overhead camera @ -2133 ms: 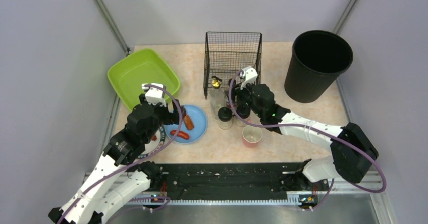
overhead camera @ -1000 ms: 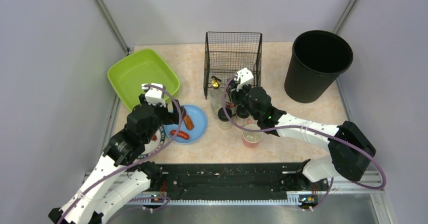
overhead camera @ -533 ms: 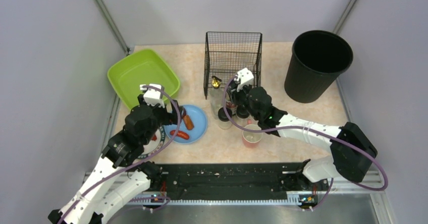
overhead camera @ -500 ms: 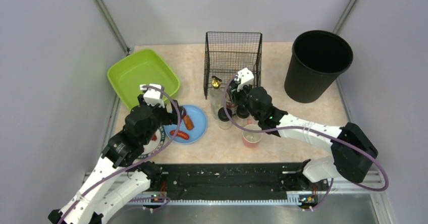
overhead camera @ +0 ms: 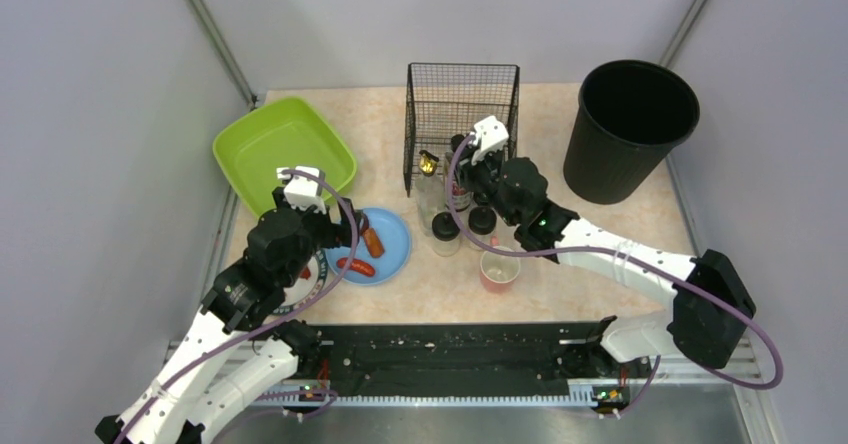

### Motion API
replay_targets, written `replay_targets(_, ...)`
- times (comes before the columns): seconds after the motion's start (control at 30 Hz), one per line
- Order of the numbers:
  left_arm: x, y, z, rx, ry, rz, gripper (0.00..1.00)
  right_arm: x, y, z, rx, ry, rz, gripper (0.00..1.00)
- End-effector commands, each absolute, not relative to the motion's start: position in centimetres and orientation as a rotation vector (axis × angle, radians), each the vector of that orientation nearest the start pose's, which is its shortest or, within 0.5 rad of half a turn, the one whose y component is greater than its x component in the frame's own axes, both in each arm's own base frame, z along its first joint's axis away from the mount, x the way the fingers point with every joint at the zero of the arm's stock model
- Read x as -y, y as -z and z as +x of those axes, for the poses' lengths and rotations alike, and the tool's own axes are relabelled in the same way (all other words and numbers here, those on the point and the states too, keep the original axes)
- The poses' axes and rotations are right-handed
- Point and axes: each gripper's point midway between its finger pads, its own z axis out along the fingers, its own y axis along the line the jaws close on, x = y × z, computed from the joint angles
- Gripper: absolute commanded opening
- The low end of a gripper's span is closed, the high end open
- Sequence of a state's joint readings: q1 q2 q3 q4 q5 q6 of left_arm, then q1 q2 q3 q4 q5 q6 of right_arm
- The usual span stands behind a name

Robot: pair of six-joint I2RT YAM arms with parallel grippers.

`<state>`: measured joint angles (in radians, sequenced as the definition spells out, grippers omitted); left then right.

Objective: Clear the kitchen counter

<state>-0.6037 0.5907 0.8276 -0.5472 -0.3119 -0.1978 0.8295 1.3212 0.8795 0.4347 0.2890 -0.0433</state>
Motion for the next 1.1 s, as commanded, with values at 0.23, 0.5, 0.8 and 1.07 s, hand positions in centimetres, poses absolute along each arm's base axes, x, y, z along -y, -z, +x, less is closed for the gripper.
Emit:
replay_targets(0.23, 10.2, -27.0, 22.7, -1.834, 0.273, 0.174, 0.93, -26.7, -44.1, 32.8, -1.2, -0.401, -0.281, 0.0)
replay_targets(0.5, 10.3, -27.0, 22.7, -1.834, 0.281, 0.183, 0.93, -26.0, -47.1, 33.5, -1.164, -0.347, -0.237, 0.0)
replay_targets(0.8, 10.4, -27.1, 22.6, -1.829, 0.286, 0.183, 0.92, -25.9, -50.5, 36.5, -1.122, -0.276, -0.214, 0.0)
replay_targets(1.07, 10.6, -27.1, 22.5, -1.83, 0.299, 0.193, 0.92, -24.4, -53.4, 40.0, -1.064, -0.232, -0.153, 0.0)
